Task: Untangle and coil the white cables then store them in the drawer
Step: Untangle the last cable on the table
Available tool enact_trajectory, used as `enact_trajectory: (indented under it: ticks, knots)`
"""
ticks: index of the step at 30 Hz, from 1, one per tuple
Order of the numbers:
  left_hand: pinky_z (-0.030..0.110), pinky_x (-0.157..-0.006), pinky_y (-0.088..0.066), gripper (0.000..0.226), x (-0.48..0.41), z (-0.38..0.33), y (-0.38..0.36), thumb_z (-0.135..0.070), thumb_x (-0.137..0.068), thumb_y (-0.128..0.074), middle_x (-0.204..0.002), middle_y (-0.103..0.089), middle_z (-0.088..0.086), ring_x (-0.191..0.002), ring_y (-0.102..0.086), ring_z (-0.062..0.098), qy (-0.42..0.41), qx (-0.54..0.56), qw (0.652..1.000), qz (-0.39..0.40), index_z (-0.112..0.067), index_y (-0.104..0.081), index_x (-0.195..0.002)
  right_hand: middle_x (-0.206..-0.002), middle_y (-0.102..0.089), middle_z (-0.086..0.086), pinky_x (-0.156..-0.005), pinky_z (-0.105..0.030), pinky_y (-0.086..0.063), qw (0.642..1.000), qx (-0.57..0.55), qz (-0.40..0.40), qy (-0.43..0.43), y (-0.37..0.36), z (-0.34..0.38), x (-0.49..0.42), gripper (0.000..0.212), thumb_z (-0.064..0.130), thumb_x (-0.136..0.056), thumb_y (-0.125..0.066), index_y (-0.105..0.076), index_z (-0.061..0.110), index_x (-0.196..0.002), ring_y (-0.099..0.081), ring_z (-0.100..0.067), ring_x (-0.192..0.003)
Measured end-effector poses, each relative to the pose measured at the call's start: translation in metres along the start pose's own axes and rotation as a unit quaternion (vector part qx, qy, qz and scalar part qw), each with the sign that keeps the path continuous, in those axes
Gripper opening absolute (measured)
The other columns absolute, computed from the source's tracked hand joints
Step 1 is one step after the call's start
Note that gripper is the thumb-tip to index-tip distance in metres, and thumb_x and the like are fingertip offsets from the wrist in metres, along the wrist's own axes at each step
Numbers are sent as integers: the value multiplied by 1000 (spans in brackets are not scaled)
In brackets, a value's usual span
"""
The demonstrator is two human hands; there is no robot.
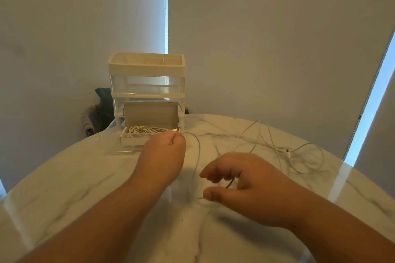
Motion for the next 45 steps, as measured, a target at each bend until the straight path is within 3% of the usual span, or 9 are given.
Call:
enact_trajectory:
  ticks: [6,12,17,22,28,33,36,40,45]
  knots:
    - [32,-55,-44,37,3,26,-26,-7,-94,-52,-56,-46,0,-49,-41,12,207,190,955,98,-18,-44,-59,-102,-63,19,-84,-21,-51,985,36,101,-137,-17,-39,0,51,61,-80,-71,-62,39,-124,-61,-2,-90]
    - [30,-51,-25,40,27,-9,-45,-19,-98,-41,-54,-22,4,-48,-22,16,178,378,880,225,-14,-45,-59,-123,-60,10,-90,-27,-46,974,46,34,-218,-8,-73,1,72,72,-80,-61,-48,32,-140,-57,-9,-104]
    - [29,-50,-26,42,40,-32,-53,-25,-99,-40,-49,-23,-3,-46,-20,12,197,491,798,289,-17,-44,-57,-93,-65,13,-67,-18,-46,981,-32,-29,-188,-15,-65,-7,14,41,-98,-56,-63,35,-108,-59,0,-79]
    - [27,-44,-28,38,42,-41,-49,-26,-93,-43,-47,-21,-5,-42,-21,11,199,560,745,302,-18,-42,-55,-84,-71,6,-65,-26,-51,971,-124,-69,-190,-19,-70,-9,12,39,-94,-61,-67,30,-90,-64,-8,-72]
    - [27,-44,-26,32,49,-54,-49,-26,-83,-48,-49,-17,-5,-43,-16,11,189,593,713,323,-18,-42,-53,-95,-75,5,-83,-38,-56,921,-330,-89,-185,-33,-70,-11,19,43,-98,-55,-69,32,-106,-71,-13,-88]
    - [26,-46,-26,33,51,-64,-45,-27,-86,-47,-51,-15,-6,-43,-18,10,181,629,679,332,-18,-43,-54,-79,-72,-9,-72,-37,-54,837,-498,-78,-212,-49,-62,-11,30,12,-100,-57,-72,22,-76,-68,-21,-73]
    - [25,-45,-29,32,43,-65,-37,-28,-87,-46,-49,-20,-7,-42,-22,9,172,668,656,304,-18,-45,-56,-74,-62,-17,-64,-42,-54,771,-597,-53,-215,-58,-51,-12,23,11,-104,-47,-62,8,-87,-65,-31,-62]
    - [24,-46,-31,28,26,-58,-23,-23,-89,-44,-49,-25,-9,-43,-25,9,158,711,637,253,-19,-46,-62,-65,-51,-10,-47,-35,-38,833,-518,18,-194,-66,-40,-8,21,12,-106,-41,-59,7,-96,-46,-23,-44]
    - [25,-53,-31,23,4,-32,-9,-15,-91,-41,-56,-28,-7,-48,-26,10,170,709,666,160,-16,-50,-69,-65,-45,-5,-45,-26,-32,908,-376,99,-156,-68,-24,-3,25,19,-106,-43,-66,17,-99,-38,-15,-47]
Point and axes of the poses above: each hand's wrist, its own x-axis away from the middle knuckle, its own y-axis out of the back of the hand, z = x × y, the point moved 9 cm from there along -x, towards the middle knuckle
